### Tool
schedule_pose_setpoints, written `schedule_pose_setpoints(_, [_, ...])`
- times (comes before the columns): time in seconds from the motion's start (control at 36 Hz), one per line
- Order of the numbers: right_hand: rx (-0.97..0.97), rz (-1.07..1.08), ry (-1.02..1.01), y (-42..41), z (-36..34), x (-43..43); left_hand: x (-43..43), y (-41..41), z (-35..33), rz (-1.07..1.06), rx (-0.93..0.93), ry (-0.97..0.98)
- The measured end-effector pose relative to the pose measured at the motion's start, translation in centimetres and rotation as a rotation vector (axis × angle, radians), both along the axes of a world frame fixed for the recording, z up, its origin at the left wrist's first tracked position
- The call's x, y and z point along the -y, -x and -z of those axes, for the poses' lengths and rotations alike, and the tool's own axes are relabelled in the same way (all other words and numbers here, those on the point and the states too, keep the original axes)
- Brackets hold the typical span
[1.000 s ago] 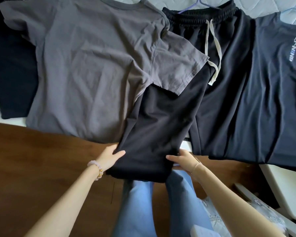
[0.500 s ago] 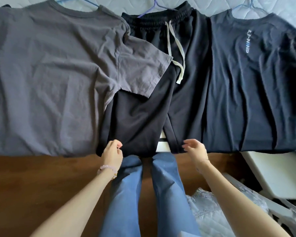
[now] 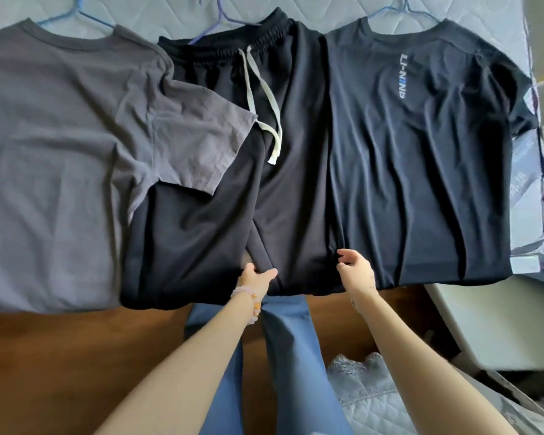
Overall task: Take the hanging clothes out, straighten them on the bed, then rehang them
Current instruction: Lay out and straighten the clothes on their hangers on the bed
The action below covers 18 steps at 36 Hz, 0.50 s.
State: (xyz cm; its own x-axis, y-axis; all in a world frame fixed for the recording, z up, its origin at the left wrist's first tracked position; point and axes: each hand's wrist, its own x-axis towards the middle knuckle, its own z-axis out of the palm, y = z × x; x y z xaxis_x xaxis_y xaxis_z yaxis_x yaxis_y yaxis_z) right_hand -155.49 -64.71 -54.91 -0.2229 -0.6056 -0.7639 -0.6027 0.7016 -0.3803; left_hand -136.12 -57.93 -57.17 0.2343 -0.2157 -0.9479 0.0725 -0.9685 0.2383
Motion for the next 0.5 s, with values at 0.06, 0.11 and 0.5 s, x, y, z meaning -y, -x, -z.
schedule_pose_setpoints(0.06, [0.006, -0.011, 0.001, 0.9, 0.4, 0.3, 0.1, 0.3, 0.6, -0.039, -0.007, -0.025])
schedule_pose_setpoints(0.11, [0.005, -0.034, 0.005, 1.6, 0.6, 0.6, 0.2, 0.5, -0.3, -0.094, 0.006, 0.004])
schedule_pose_setpoints(0.5, [-0.016, -0.077, 0.048, 2.4, 0.4, 0.5, -2.8, -2.6, -1.2, 0.054, 0.281, 0.147])
